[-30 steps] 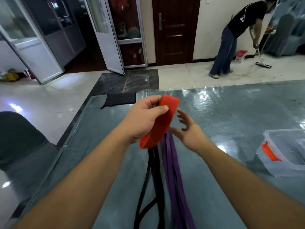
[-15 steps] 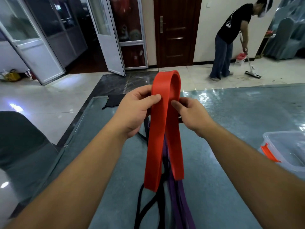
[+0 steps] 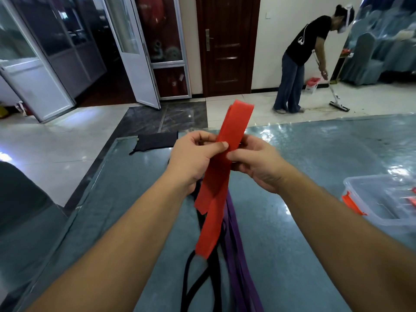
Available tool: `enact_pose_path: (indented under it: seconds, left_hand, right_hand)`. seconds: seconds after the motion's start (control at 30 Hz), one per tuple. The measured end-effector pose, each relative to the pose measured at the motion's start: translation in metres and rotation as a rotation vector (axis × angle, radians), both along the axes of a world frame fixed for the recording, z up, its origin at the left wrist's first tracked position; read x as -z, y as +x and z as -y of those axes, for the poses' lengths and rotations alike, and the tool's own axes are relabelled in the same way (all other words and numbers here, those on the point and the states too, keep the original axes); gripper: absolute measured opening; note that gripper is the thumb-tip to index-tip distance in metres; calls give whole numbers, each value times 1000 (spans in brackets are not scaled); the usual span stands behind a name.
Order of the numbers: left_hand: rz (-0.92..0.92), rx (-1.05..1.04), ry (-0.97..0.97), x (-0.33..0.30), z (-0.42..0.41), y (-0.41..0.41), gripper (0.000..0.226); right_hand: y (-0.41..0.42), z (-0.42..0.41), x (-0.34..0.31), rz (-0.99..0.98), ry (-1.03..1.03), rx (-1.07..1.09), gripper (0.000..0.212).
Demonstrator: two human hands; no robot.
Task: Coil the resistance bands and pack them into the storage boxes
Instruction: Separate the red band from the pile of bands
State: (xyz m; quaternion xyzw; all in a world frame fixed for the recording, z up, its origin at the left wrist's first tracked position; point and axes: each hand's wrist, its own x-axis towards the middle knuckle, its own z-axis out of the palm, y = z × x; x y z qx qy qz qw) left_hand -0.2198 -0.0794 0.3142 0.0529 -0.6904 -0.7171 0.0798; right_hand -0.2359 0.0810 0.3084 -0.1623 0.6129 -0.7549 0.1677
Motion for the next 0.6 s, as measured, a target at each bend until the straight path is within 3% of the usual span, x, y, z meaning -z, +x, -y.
enact_pose_path:
  seconds: [0.2, 0.3, 0.43, 0.6]
  left_hand:
    - [26, 136, 138, 11, 6, 2, 10]
    - [32, 173, 83, 25, 13, -3, 23]
    - [158, 468, 42, 63, 22, -2, 44]
    - [175, 642, -27, 95, 10, 4, 32]
  right_hand:
    - [5, 0, -2, 12, 51, 148, 18]
    - [3, -2, -3, 44, 58, 226, 15]
    - [0, -12, -9, 119, 1, 341, 14]
    - [-2, -34, -12, 183, -81, 495, 19]
